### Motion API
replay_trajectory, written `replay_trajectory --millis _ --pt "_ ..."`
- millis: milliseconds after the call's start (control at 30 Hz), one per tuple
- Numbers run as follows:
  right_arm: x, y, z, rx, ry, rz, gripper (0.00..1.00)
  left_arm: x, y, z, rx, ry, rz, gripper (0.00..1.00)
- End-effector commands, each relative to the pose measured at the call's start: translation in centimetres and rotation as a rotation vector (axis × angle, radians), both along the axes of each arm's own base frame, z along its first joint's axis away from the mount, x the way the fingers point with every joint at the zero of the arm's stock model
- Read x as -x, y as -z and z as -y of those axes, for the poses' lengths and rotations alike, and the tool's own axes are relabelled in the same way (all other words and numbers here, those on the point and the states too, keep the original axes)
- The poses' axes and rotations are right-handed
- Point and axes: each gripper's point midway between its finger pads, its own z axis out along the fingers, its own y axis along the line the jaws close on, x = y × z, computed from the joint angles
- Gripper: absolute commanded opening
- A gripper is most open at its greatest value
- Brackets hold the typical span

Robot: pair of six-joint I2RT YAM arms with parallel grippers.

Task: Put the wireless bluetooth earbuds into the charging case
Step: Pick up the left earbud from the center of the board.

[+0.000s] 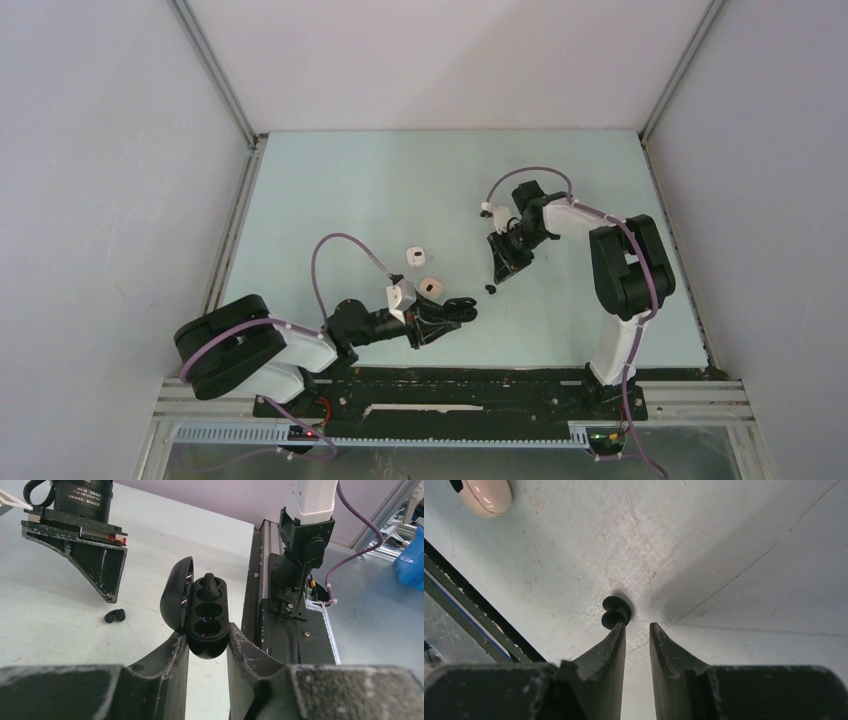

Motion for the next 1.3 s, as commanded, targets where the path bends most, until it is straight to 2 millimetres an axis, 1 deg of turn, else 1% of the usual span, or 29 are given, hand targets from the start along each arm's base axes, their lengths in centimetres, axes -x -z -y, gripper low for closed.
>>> replay_trajectory --millis 0,233,567,667,867,967,1067,1133,1267 --pt "-1.1 -0.1 -0.7 0.024 -0.021 0.040 0.27 -0.4 -1.3 0.0 0.034 -0.013 0.043 0.00" --pt "-0.6 0.5 -1.2 0.052 -0.055 0.040 0.28 -0.4 -1.3 0.1 0.031 -0.012 0.042 0.00" --pt "0.2 0.4 -1.9 0.042 -0.085 0.030 0.30 -0.5 -1.2 0.2 0.023 -0.009 0.038 0.00" --pt "0.4 0.2 -2.2 0.030 -0.098 0.031 0.26 -0.5 -1.1 0.2 0.019 -0.007 0.037 0.00" --pt "0.8 -1.0 -2.7 -0.012 -0.113 0.032 0.13 -0.4 -0.9 0.3 0.012 -0.002 0.030 0.00" --pt "0.8 -1.4 -2.6 -0.018 -0.117 0.045 0.07 -0.4 -1.0 0.4 0.012 -0.002 0.029 0.00" --pt "0.8 -2.4 -2.7 -0.038 -0.140 0.073 0.02 -0.4 -1.0 0.4 0.012 -0.001 0.029 0.00" --pt "0.9 -3.7 -2.7 -0.056 -0.173 0.114 0.00 -0.5 -1.0 0.3 0.011 -0.005 0.030 0.00" --pt "1.0 -7.8 -1.9 -0.035 -0.271 0.292 0.00 -0.6 -0.9 0.3 0.005 -0.008 0.030 0.00"
